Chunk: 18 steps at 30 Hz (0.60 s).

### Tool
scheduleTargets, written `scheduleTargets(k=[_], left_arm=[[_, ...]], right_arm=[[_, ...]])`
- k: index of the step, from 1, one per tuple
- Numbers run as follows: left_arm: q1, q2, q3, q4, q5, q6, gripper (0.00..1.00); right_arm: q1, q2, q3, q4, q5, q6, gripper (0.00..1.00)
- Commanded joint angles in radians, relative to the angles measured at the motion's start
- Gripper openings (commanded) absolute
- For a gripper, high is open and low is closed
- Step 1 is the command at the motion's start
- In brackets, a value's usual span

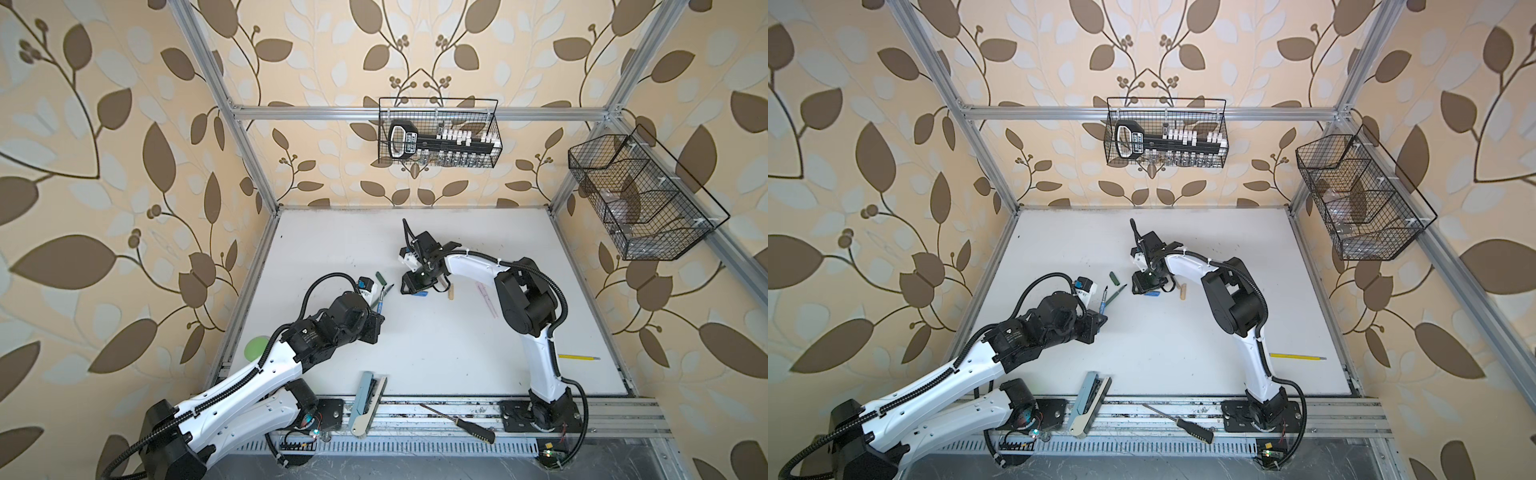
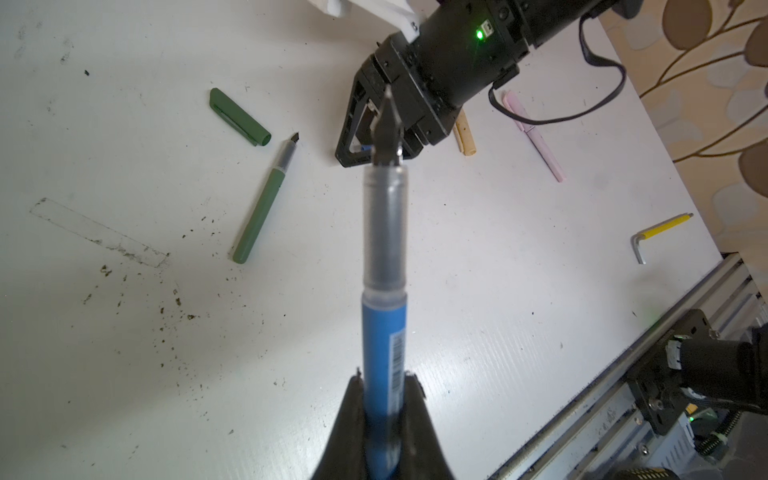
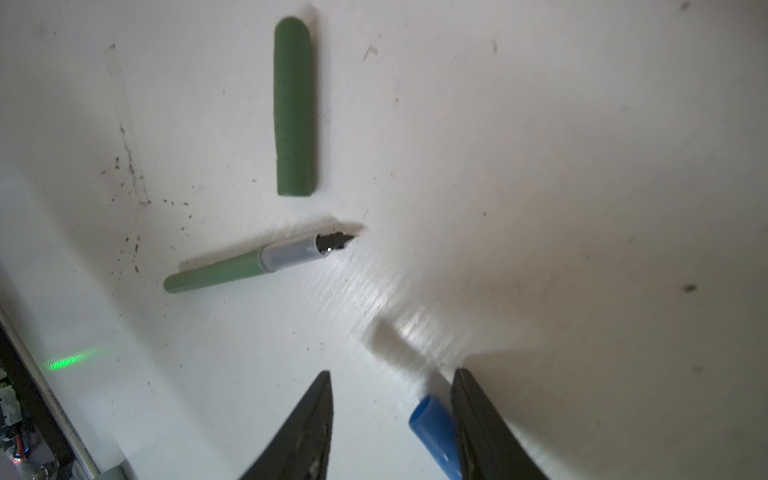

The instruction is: Insert the pens into the pen caps

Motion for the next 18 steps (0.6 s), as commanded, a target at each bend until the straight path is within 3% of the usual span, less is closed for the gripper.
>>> scheduleTargets(k=[1,8,14,18], left_arm=[[0.01,-0.018,-0.006,0.015,-0.007,0.006,0.1],[0.01,-0.016,-0.006,0.017,-0.005,0.01,0.1],[0.009,-0.012,-0.009,0.026,-0.004,0.016,0.1],[0.01,0.0,-0.013,0.039,0.009,0.023,0.09]], right_arm=[[0.001,-0.056,-0.067,-0.06,0.016,-0.024,0.46],[-0.013,-0.151,-0.14,-0.128,0.114,-0.019,0.36],[0.008,-0.24,-0.185,-0.119,0.17,0.011,0.39],[0.024,-0.27,-0.199,-0.144,0.337,0.1,0.38]])
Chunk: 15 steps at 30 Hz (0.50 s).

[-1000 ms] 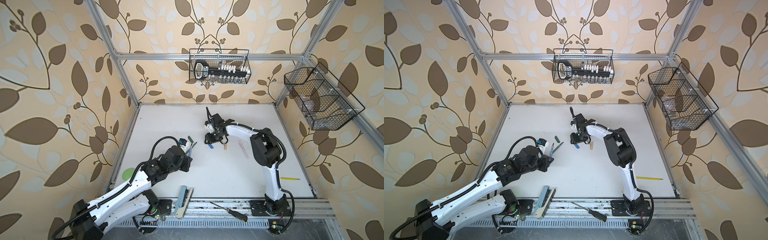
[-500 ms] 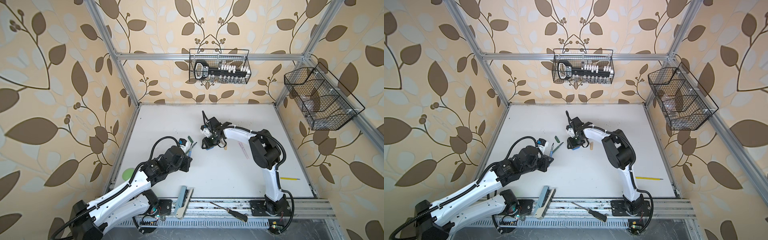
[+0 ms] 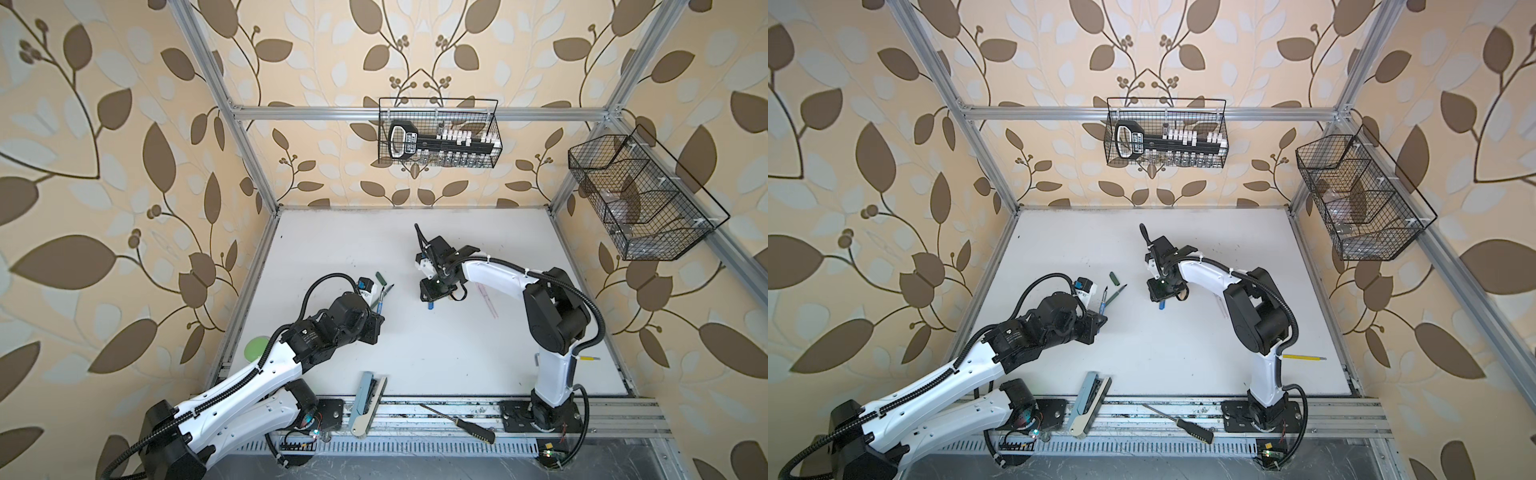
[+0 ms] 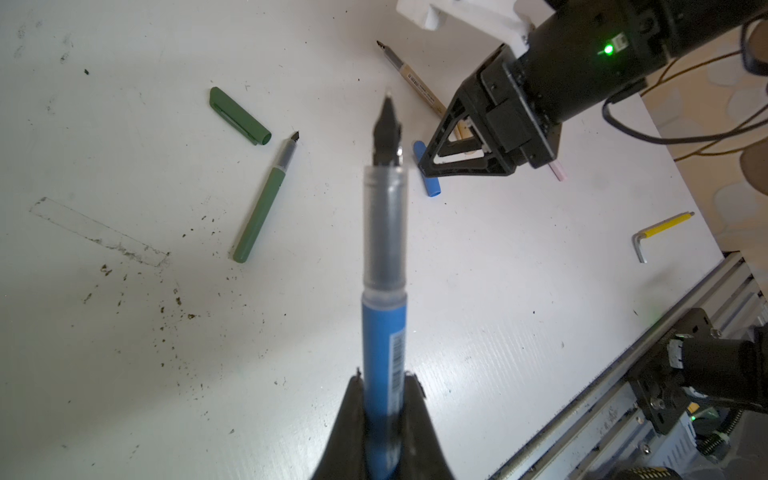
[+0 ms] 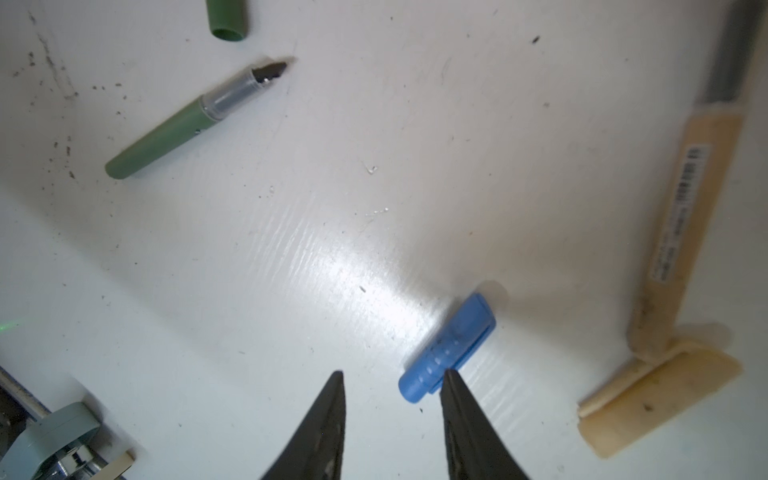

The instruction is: Insert the pens into the pen caps

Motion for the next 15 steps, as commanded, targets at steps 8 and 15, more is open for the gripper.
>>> scheduleTargets(k=[8,15], left_arm=[[0.009,0.001,-0.013,0.062,0.038,0.028,0.09],[0.01,0.006,-0.012,0.061,0.047,0.036,0.09]], right_arm=[[0.072,0.0,-0.006,-0.051,0.246,0.18,0.33],[0.094,0.063,0.025,-0.052,0.264,0.199,0.3]])
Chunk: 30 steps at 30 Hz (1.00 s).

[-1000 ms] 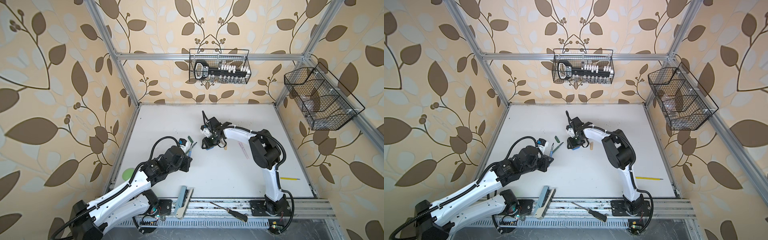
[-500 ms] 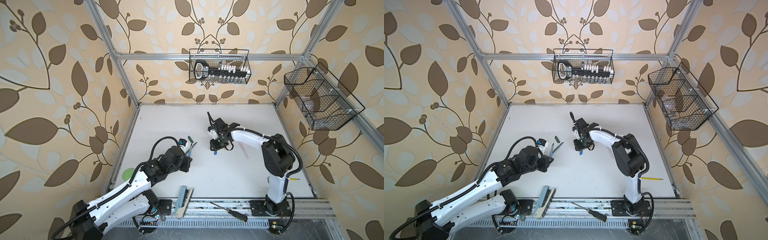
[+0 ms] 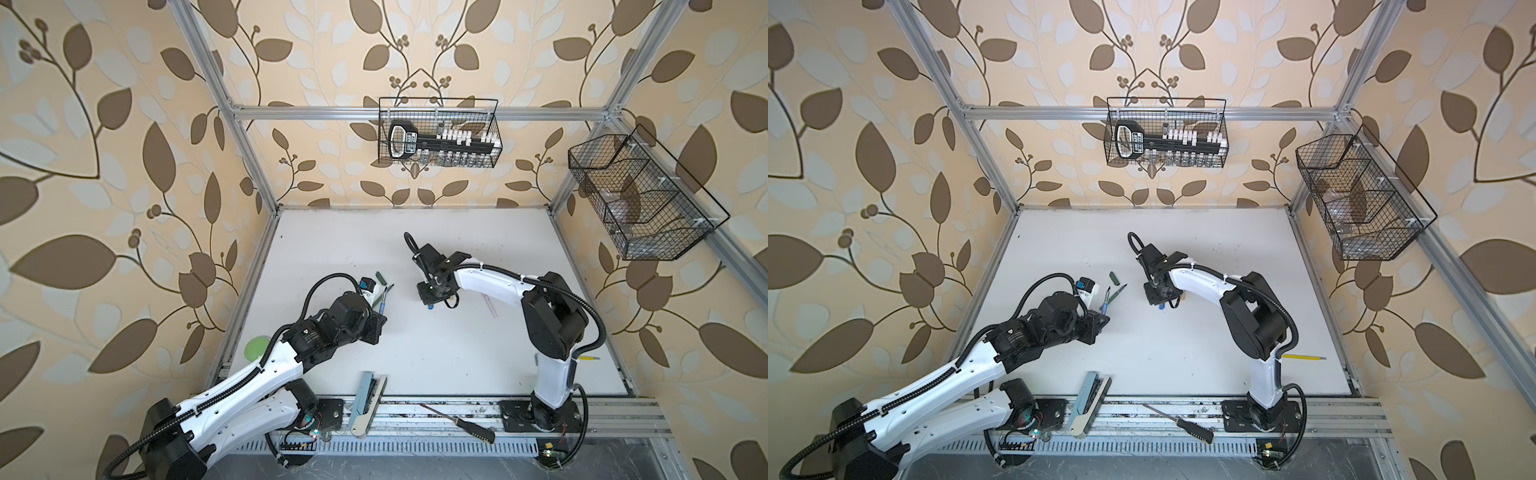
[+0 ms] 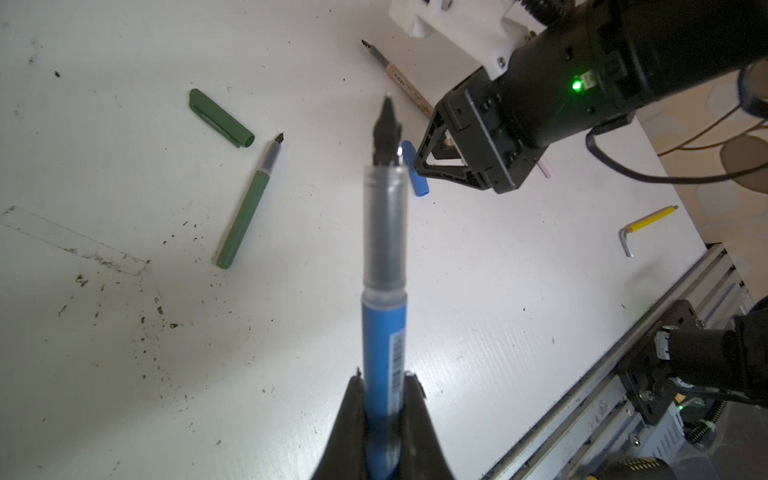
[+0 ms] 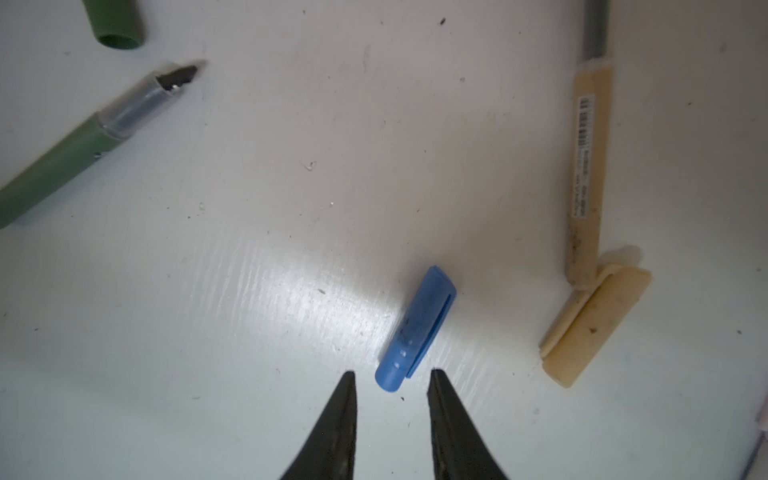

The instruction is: Insert the pens into the pen caps

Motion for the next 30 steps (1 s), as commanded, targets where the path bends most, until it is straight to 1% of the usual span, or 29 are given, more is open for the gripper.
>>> scheduleTargets(k=[1,7,20,23,26,30], left_arm=[[0.01,-0.002,-0.006,0.03,0.016,0.027,0.09],[0.01,-0.007,-0.008,0.022,0.013,0.026,0.09],[0.01,-0.03,-0.016,0.01,-0.003,0.025,0.1],[0.009,-0.032,-0.018,0.011,0.0,0.023,0.1],[0.01,-0.032,-0.018,0.011,0.002,0.024,0.1],[0.009,-0.032,-0.02,0.011,0.003,0.023,0.1]], right_arm=[[0.006,0.047,0.029,-0.029,0.038,0.024,0.3],[0.011,0.08,0.038,-0.02,0.039,0.024,0.28],[0.038,0.132,0.132,-0.088,0.148,0.015,0.28],[0.043,0.135,0.132,-0.096,0.155,0.016,0.28],[0.048,0.138,0.126,-0.096,0.155,0.017,0.24],[0.057,0.155,0.131,-0.096,0.155,0.017,0.24]])
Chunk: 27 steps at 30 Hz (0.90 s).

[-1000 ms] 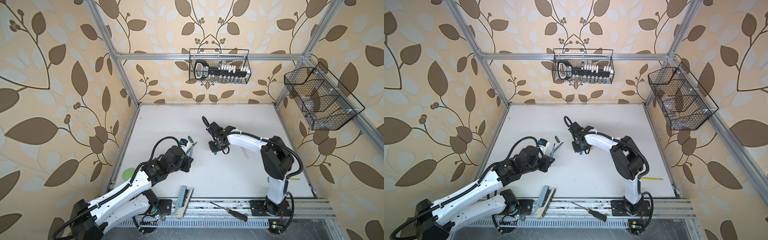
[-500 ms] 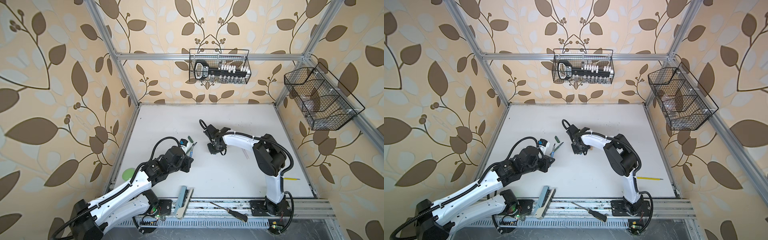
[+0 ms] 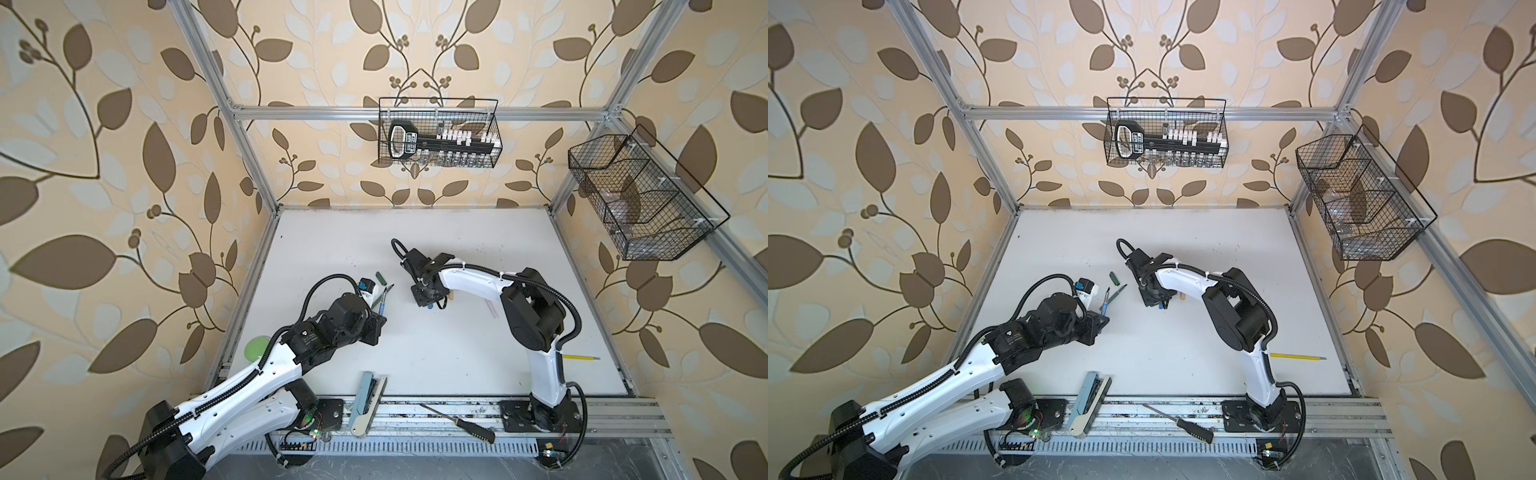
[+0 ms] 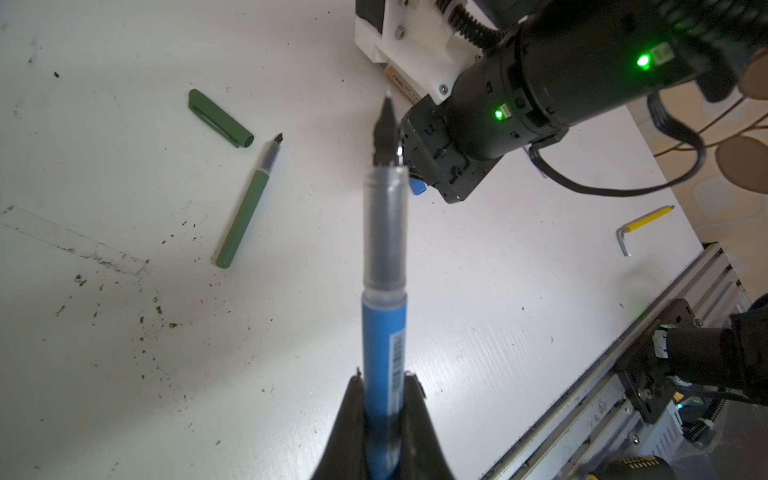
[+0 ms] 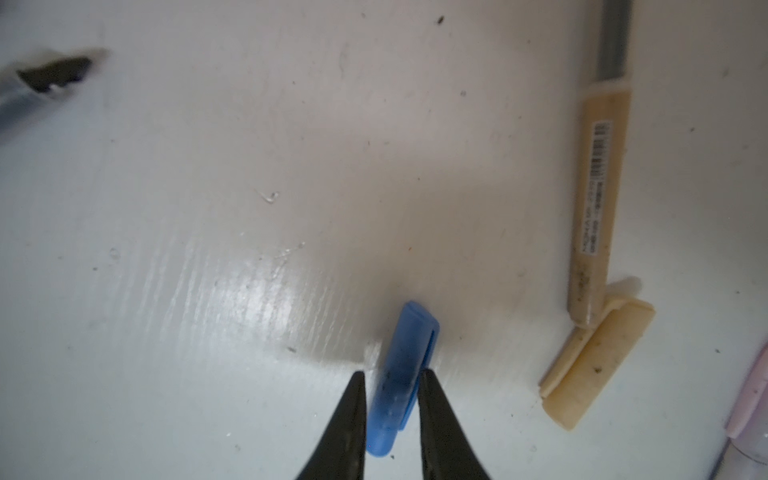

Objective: Insert the pens into the pen caps
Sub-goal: 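Close the right gripper on the blue cap, then lift the blue cap and carry it above the pen nib held by the left gripper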

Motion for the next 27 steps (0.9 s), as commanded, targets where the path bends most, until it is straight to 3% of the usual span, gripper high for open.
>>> scheduleTargets(k=[1,13,18,21,27], left_arm=[[0.01,-0.017,-0.007,0.006,0.003,0.021,0.1],[0.009,-0.015,-0.009,0.011,0.005,0.023,0.1],[0.009,0.008,-0.012,0.052,0.058,0.045,0.1],[0.008,0.044,-0.009,0.099,0.125,0.075,0.09],[0.001,0.142,-0.006,0.238,0.227,0.13,0.07]], right_arm=[[0.011,0.038,0.025,-0.031,0.022,0.007,0.24],[0.017,0.057,0.033,-0.053,0.068,-0.003,0.21],[0.006,0.006,0.001,-0.03,0.084,-0.025,0.18],[-0.018,-0.077,-0.069,0.062,0.008,-0.041,0.17],[-0.109,-0.326,-0.315,0.371,-0.287,-0.015,0.17]])
